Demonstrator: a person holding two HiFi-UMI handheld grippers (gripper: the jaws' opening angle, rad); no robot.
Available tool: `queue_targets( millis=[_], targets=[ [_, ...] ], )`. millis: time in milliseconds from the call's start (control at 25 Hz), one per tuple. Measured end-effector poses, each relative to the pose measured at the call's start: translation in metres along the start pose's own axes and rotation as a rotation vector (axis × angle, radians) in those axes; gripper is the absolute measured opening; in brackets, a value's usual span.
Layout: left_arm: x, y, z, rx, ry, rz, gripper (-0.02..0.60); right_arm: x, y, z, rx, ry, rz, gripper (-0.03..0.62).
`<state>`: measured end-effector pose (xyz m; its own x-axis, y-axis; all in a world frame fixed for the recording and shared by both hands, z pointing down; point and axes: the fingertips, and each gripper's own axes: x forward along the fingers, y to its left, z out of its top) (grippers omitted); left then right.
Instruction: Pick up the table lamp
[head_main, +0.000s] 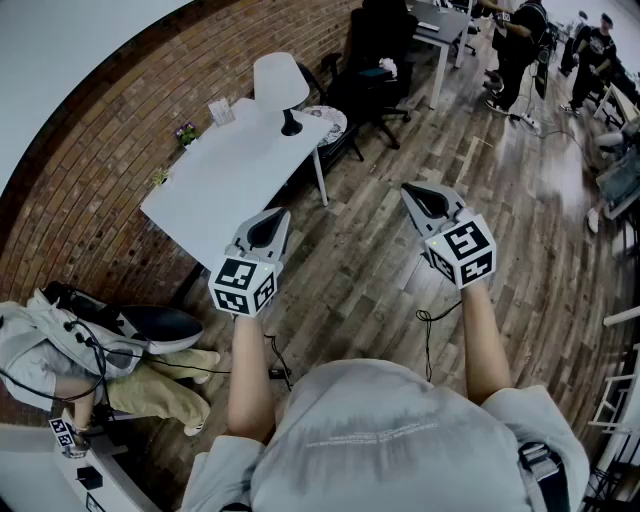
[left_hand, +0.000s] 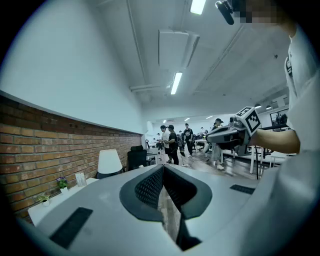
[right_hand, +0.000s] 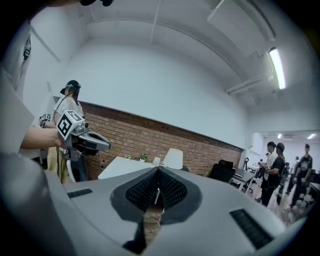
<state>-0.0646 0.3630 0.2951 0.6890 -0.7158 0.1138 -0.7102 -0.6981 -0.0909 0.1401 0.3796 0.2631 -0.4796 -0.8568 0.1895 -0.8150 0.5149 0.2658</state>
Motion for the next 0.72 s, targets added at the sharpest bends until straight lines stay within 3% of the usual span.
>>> queue_targets(
  millis=[280, 560, 720],
  targets=[
    [0.006, -0.025, -0.003, 0.027, -0.007, 0.028, 0.012, -0.018, -0.019, -0.008, 0.035, -0.049, -0.009, 0.002],
    [0.009, -0.033, -0.023, -0.010, 0.046, 0.093, 0.014, -0.031, -0.030, -0.031, 0.083, -0.019, 0.049, 0.000],
    [0.016, -0.034, -0.023, -0.011, 0.047, 0.086, 0.020, -0.033, -0.037, -0.039, 0.094, -0.004, 0.044, 0.000]
  ],
)
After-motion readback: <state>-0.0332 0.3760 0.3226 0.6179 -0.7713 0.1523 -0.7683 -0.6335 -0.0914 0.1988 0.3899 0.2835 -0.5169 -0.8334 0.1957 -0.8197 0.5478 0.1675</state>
